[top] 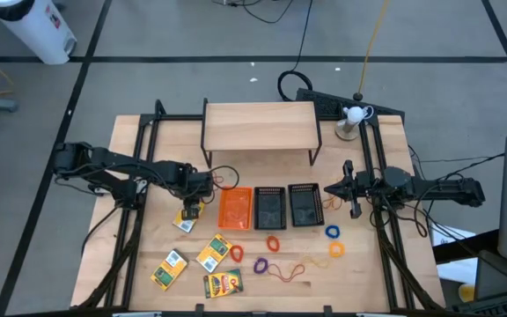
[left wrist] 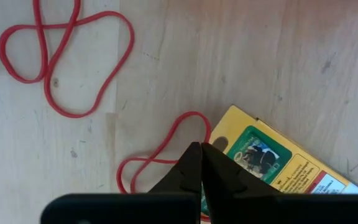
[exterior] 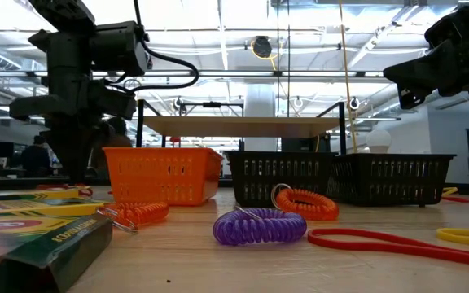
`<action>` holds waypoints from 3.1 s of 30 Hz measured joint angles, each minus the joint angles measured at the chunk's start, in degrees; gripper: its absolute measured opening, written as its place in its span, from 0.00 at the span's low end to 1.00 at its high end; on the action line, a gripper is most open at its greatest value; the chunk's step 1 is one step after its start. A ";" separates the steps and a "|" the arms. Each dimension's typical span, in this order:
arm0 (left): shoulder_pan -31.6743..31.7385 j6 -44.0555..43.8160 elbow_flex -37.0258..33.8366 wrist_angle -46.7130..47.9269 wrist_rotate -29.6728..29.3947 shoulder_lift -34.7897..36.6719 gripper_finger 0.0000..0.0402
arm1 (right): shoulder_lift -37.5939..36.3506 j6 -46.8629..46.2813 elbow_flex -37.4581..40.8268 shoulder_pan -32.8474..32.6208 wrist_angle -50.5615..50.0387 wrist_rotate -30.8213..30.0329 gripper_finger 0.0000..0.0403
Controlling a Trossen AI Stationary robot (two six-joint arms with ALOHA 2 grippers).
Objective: Pick & Place Office Desk Supplies
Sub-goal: Put the yellow crayon box into the orange bin
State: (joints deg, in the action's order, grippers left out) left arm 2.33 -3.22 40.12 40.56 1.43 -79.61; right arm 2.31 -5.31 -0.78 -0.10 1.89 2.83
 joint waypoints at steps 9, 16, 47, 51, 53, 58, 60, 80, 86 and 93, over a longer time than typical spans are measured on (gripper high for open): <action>0.01 -0.10 0.00 -0.04 0.06 0.00 0.03 | -0.01 0.01 0.00 0.00 0.00 0.00 0.00; 0.01 0.11 0.00 -0.13 2.58 0.00 0.11 | 0.01 0.01 0.00 0.00 0.00 0.00 0.00; 0.01 -1.31 -0.03 1.97 0.04 0.01 0.38 | 0.01 0.01 0.00 0.00 0.00 0.00 0.00; 0.00 -1.84 -0.04 3.06 0.46 0.02 0.38 | 0.00 0.00 0.01 0.00 0.00 0.01 0.00; 0.02 -1.93 -0.04 3.00 0.44 0.02 0.38 | 0.01 0.00 0.01 0.00 -0.01 0.00 0.00; 0.00 -1.95 -0.04 2.95 0.44 0.02 0.38 | 0.00 -0.01 0.00 0.00 -0.02 0.00 0.00; 0.00 -2.03 -0.04 2.91 0.44 0.02 0.38 | 0.00 -0.01 0.00 0.00 -0.02 0.00 0.00; 0.00 -1.79 -0.04 -0.79 0.48 0.02 0.18 | 0.00 -0.01 0.00 0.00 -0.02 0.02 0.00; 0.00 -2.24 -1.16 -1.20 0.50 0.02 0.17 | -0.01 -0.01 0.00 0.00 -0.02 0.02 0.00; 0.00 -2.93 -2.03 -1.70 0.46 0.02 0.17 | 0.00 -0.01 0.00 -0.01 -0.02 0.03 0.00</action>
State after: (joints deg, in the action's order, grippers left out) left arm 2.33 -6.15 38.09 38.85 1.89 -79.59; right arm 2.32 -5.32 -0.78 -0.10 1.87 2.86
